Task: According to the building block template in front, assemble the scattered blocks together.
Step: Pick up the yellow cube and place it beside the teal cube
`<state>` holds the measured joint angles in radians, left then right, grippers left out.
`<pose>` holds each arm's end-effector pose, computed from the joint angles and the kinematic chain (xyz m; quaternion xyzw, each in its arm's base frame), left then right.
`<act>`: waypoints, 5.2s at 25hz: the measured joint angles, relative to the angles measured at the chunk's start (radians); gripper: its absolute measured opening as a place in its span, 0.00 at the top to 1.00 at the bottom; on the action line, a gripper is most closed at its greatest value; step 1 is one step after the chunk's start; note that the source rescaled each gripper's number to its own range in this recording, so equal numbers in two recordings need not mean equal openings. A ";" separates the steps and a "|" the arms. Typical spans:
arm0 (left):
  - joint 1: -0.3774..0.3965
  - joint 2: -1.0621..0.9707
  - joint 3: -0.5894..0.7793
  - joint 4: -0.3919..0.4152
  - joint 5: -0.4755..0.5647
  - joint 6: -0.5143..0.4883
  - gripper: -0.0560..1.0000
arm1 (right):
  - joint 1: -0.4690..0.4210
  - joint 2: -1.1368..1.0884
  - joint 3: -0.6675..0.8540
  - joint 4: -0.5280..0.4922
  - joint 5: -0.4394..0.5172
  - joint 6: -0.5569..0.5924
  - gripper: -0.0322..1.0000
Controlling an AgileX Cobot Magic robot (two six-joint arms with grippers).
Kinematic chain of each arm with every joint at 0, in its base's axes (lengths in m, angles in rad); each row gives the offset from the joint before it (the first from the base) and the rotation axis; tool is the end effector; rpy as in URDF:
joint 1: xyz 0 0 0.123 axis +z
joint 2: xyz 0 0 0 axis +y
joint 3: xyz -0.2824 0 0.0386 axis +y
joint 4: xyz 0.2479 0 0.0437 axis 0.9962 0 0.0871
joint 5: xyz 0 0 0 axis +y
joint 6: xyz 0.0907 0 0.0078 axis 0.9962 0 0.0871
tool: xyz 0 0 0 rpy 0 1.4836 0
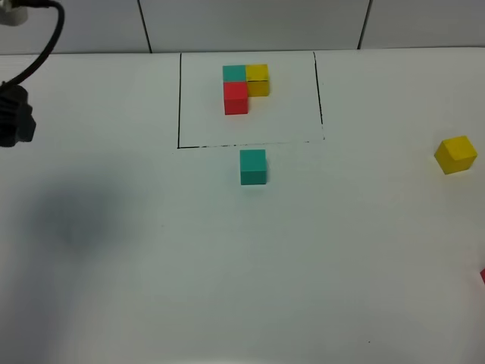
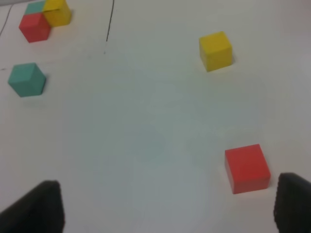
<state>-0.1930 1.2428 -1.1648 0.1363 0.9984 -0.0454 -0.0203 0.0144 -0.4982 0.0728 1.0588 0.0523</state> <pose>0.2434 -0.0370 0.3516 0.0893 0.9518 0.0309 0.2918 -0.0023 0.0058 0.2771 0.0300 0.8558 0.0446 0.5144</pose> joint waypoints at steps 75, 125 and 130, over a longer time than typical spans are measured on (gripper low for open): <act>0.015 -1.250 0.662 -0.216 0.066 -0.009 0.24 | 0.000 0.000 0.000 0.000 0.000 0.000 0.24; 0.075 -1.250 0.662 -0.216 0.068 -0.009 0.24 | 0.000 0.237 -0.037 -0.032 -0.073 0.000 0.24; 0.075 -1.250 0.662 -0.216 0.068 -0.009 0.24 | 0.000 0.696 -0.148 -0.073 -0.200 -0.076 0.24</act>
<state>-0.1175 -0.0068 -0.5025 -0.0800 1.0662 -0.0541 -0.0203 0.7104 -0.6458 0.0000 0.8584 -0.0238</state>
